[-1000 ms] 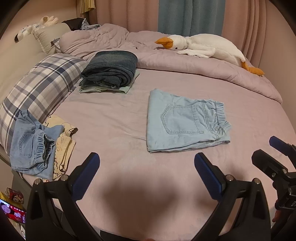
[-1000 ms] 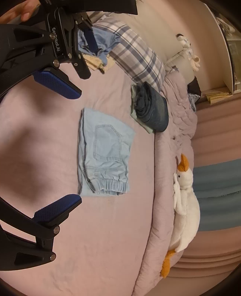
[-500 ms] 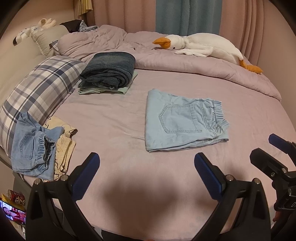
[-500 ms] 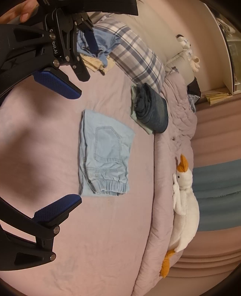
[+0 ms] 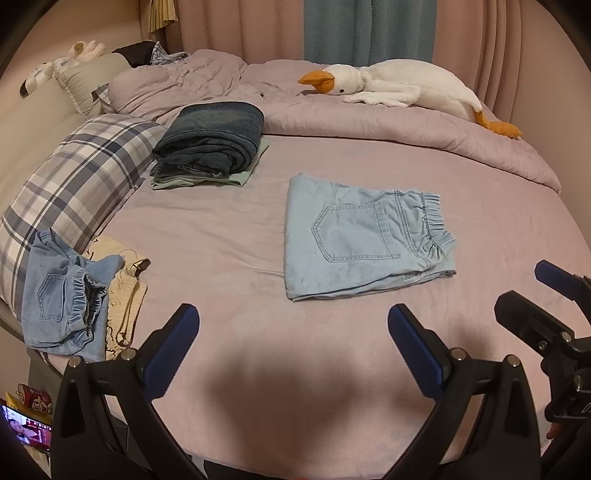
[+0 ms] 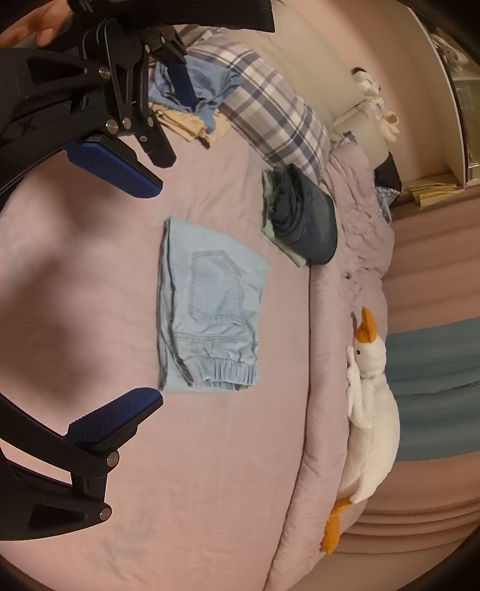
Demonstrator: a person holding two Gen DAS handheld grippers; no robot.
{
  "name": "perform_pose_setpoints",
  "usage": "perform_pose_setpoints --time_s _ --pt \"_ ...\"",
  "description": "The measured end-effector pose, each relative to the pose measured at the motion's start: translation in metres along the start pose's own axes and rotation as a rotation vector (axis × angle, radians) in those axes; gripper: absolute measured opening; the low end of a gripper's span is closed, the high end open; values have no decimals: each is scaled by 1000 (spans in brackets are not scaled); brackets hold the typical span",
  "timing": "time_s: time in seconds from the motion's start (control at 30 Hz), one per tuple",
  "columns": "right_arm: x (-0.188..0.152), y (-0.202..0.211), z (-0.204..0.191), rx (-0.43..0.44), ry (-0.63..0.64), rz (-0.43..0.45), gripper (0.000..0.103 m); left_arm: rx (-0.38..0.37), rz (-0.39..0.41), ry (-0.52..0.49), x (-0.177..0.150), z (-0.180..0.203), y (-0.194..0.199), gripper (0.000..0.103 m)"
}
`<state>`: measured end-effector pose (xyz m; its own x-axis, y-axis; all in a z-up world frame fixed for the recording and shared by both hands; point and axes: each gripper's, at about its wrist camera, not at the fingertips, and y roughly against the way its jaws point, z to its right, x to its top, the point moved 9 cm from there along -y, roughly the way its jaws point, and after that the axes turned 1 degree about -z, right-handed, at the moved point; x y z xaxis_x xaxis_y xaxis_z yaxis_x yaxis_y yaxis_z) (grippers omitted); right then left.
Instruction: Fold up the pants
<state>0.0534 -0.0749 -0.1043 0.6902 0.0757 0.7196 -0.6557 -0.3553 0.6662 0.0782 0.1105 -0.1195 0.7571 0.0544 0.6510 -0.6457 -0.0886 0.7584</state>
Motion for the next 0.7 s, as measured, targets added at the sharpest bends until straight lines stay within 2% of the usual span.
perform_pose_setpoints --time_s 0.7 --pt "0 -1 2 2 1 -2 102 3 1 -16 -1 8 0 102"
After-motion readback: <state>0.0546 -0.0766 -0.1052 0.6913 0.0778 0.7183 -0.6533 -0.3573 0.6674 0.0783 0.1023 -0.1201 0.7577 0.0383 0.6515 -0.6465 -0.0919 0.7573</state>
